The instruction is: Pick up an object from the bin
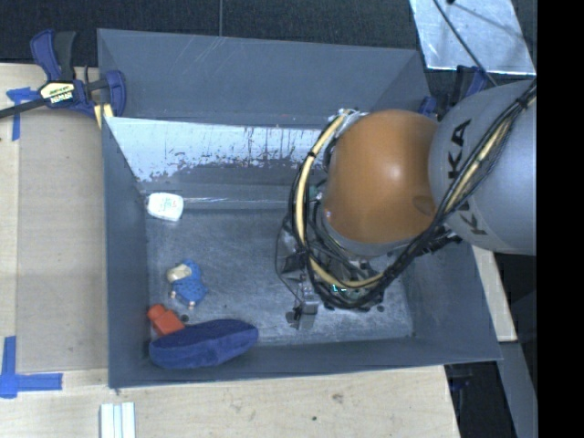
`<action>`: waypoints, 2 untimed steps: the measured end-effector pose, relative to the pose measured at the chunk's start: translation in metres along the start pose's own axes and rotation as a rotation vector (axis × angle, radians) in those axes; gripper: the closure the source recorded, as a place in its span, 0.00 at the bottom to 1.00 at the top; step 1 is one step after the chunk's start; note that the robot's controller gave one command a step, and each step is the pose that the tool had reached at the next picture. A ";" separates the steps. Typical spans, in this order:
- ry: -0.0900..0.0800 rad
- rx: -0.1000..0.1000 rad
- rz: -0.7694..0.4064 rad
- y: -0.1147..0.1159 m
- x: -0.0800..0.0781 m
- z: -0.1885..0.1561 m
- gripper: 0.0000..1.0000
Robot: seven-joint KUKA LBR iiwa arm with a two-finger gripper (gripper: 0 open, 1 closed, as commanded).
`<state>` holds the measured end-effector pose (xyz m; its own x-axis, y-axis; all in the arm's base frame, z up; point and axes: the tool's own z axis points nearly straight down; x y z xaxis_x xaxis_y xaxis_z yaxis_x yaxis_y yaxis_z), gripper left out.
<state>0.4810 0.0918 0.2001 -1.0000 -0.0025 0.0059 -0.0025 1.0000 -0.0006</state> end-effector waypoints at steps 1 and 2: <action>-0.004 0.001 -0.481 0.076 -0.013 0.132 0.00; 0.002 0.016 -0.804 0.142 -0.085 0.099 0.00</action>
Offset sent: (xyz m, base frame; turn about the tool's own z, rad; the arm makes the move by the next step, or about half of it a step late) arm 0.0117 0.0755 -0.1301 -0.4802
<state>0.5652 0.2335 0.1004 -0.6922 -0.7216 0.0126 -0.7217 0.6922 -0.0093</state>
